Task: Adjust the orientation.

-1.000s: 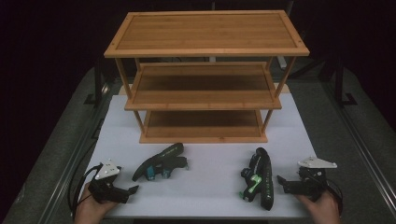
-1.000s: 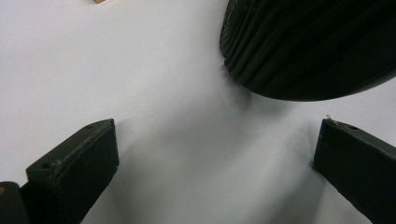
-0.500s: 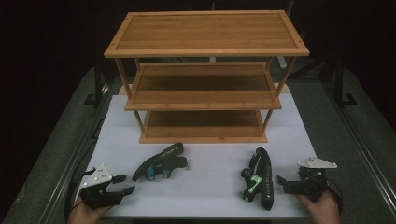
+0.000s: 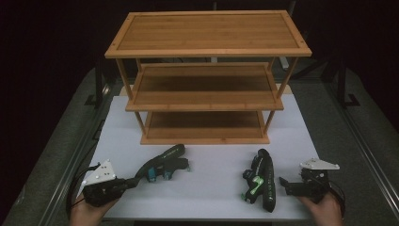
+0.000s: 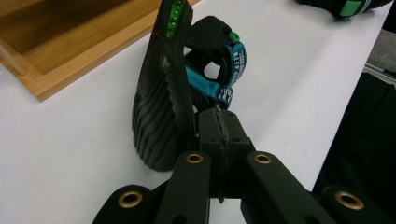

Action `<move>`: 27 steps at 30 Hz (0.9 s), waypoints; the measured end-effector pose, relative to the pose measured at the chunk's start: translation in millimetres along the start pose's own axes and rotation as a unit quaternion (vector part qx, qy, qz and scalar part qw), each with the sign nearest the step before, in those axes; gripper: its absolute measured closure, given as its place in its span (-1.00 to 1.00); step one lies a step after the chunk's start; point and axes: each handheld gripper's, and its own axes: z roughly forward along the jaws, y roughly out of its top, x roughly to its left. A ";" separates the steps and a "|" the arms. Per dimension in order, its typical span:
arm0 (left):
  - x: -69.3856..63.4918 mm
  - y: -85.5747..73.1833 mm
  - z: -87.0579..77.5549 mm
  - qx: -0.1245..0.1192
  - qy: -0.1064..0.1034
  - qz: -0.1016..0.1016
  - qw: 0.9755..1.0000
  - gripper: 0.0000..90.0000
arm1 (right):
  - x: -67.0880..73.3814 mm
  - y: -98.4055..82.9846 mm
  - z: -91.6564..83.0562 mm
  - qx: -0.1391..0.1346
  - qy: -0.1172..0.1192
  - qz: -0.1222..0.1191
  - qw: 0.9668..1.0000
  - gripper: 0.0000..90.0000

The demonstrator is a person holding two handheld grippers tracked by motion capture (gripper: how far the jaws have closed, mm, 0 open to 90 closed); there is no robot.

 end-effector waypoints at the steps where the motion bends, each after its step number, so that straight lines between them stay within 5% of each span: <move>1: 0.0 0.0 0.0 0.000 0.000 0.000 1.000 1.00 | 0.0 0.0 0.0 0.000 0.000 0.000 1.000 -1.00; 27: 16.1 46.6 34.8 -0.005 0.010 0.036 0.999 1.00 | 0.0 -0.2 0.0 -0.001 0.000 0.000 1.000 -1.00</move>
